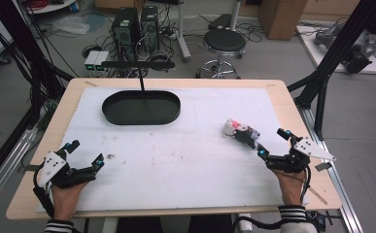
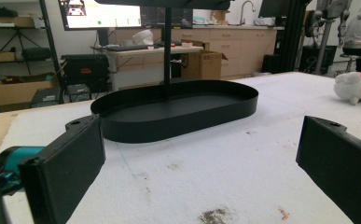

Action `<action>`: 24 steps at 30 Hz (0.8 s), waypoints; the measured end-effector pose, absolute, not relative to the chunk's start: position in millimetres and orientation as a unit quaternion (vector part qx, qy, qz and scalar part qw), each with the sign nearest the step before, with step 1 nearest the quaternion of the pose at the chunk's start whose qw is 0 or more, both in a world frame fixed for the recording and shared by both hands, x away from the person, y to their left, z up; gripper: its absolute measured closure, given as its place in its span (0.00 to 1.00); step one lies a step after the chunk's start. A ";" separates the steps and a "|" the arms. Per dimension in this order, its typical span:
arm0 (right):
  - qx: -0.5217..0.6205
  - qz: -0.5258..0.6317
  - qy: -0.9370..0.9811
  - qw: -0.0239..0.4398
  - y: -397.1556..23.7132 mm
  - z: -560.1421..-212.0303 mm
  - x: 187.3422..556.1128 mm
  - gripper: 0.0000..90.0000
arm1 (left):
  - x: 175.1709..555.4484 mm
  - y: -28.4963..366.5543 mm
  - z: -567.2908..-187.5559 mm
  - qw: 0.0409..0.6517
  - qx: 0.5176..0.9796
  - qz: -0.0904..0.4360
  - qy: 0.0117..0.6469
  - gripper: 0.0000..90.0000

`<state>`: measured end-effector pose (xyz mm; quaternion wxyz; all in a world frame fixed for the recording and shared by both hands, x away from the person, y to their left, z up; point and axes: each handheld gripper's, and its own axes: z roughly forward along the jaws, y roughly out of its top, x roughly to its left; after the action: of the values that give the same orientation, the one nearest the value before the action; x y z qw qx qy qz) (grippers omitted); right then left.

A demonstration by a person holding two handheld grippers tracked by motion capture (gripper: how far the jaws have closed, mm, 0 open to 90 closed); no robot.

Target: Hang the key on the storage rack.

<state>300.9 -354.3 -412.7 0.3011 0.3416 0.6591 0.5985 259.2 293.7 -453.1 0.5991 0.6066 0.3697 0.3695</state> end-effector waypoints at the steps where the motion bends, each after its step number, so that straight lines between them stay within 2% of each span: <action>1: 0.340 0.596 0.663 0.300 -354.7 -408.0 302.7 0.00 | 259.2 293.7 -453.1 0.598 0.607 0.370 0.370 0.02; 7: 0.340 0.587 0.679 0.281 -357.7 -379.9 318.7 0.00 | 259.4 293.6 -453.0 0.598 0.608 0.370 0.369 0.02; 18: 0.340 0.558 0.710 0.264 -363.3 -359.5 343.3 0.00 | 259.9 292.6 -452.7 0.593 0.612 0.371 0.369 0.02; 24: 0.329 0.545 0.736 0.232 -363.2 -347.9 358.8 0.00 | 260.2 292.3 -452.6 0.593 0.613 0.369 0.370 0.02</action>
<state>358.8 -363.2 -347.9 0.2319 0.3288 0.7355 0.5451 260.2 292.3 -452.6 0.5931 0.6126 0.3698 0.3692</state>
